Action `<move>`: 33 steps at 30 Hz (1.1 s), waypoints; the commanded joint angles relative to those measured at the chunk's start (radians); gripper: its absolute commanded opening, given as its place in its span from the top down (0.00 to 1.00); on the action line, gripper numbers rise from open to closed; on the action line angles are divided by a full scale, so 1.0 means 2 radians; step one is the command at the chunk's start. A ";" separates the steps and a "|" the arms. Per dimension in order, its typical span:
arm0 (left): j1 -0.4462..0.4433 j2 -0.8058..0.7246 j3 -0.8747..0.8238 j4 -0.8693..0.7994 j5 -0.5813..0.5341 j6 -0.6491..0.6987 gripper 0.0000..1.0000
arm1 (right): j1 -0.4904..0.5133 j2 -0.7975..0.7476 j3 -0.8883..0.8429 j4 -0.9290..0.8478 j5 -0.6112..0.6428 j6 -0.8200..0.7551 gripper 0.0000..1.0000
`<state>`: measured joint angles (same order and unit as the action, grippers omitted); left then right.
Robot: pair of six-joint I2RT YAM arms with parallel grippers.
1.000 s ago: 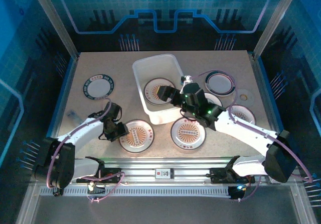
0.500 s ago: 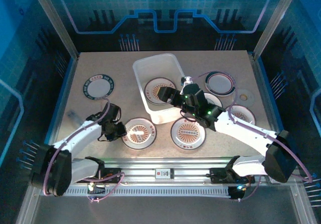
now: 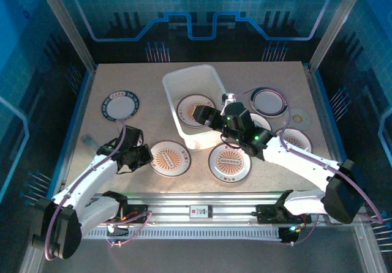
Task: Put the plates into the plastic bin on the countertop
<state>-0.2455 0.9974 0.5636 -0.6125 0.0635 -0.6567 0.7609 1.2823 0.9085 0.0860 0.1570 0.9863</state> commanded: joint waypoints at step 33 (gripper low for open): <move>0.112 -0.011 0.285 -0.028 -0.074 0.138 1.00 | -0.033 0.039 0.105 -0.066 -0.075 -0.028 0.14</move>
<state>-0.0338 0.9726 1.0630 -0.7631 -0.1181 -0.4183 0.7124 1.3380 1.0737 -0.0303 0.0402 0.9562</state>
